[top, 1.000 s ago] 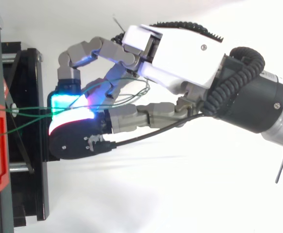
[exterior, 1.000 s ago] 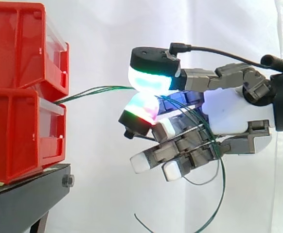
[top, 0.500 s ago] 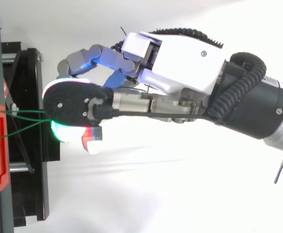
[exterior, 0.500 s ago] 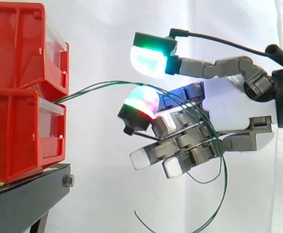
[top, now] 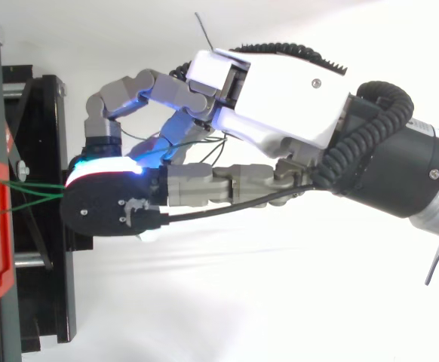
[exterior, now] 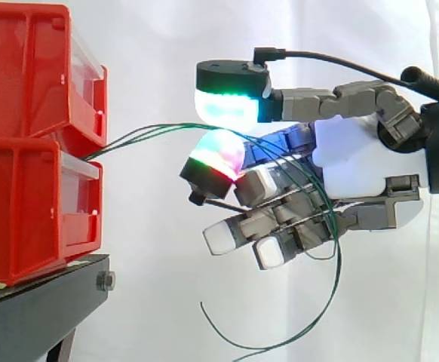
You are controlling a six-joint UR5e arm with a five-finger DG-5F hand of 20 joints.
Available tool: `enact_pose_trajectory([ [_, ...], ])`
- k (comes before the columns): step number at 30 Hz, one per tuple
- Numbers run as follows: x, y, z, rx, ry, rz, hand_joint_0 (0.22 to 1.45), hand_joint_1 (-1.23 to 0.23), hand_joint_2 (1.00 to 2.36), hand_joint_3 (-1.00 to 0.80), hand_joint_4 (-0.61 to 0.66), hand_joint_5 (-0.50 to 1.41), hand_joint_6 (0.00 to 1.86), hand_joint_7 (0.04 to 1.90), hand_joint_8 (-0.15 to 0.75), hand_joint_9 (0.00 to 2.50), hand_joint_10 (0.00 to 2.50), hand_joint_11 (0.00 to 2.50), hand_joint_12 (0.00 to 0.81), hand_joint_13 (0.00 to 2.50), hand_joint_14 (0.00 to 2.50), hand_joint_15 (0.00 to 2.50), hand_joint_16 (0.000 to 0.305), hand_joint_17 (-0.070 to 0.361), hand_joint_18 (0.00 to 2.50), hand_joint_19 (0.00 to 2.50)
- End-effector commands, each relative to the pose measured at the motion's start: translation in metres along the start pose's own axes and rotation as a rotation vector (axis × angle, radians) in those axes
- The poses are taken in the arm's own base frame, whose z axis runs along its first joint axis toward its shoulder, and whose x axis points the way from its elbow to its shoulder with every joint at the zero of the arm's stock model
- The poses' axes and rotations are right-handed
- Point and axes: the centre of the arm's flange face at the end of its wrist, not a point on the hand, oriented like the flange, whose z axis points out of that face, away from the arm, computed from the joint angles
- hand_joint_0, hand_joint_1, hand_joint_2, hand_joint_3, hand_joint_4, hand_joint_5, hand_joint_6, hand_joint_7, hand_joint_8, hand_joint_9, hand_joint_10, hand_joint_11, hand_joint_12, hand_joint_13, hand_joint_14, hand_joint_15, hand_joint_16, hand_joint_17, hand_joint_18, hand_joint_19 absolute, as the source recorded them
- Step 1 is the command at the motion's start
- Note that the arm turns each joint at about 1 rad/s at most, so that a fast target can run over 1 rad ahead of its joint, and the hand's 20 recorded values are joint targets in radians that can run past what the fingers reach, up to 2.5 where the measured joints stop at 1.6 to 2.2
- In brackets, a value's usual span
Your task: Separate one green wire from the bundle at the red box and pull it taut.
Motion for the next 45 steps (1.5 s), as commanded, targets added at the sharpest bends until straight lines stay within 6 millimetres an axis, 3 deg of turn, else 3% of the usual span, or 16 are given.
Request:
enact_pose_trajectory([
  [1,-0.001,-0.001,0.0,0.003,-0.002,-0.002,0.61,-0.78,1.02,-0.27,0.14,-0.18,0.9,1.17,0.287,1.17,0.03,0.99,0.401,0.88,0.02,0.49,0.055,0.124,0.89,0.61],
  [18,0.0,0.0,0.0,0.002,-0.003,0.0,0.65,-0.79,1.0,-0.47,0.12,-0.17,0.9,1.17,0.271,1.17,0.03,0.99,0.389,0.87,0.02,0.5,0.053,0.118,0.87,0.59],
  [32,0.012,-0.005,-0.011,0.055,0.016,0.077,0.48,-0.5,1.0,-0.5,0.16,-0.18,0.83,1.08,0.316,1.2,0.02,0.96,0.44,1.0,0.02,0.56,0.063,0.142,0.98,0.64],
  [37,0.019,-0.004,-0.013,0.053,0.025,0.086,0.48,-0.52,1.0,-0.5,0.16,-0.19,0.83,1.06,0.318,1.2,0.02,0.98,0.441,1.08,0.02,0.64,0.064,0.145,1.01,0.64],
  [41,0.021,-0.003,-0.014,0.051,0.028,0.087,0.53,-0.66,1.0,-0.49,0.15,-0.19,0.85,1.1,0.3,1.2,0.02,1.01,0.42,1.08,0.02,0.67,0.061,0.137,0.98,0.65],
  [45,0.021,-0.003,-0.014,0.051,0.028,0.087,0.61,-0.72,1.01,-0.32,0.12,-0.19,0.88,1.12,0.287,1.21,0.03,1.03,0.4,1.08,0.03,0.67,0.057,0.128,0.95,0.66],
])
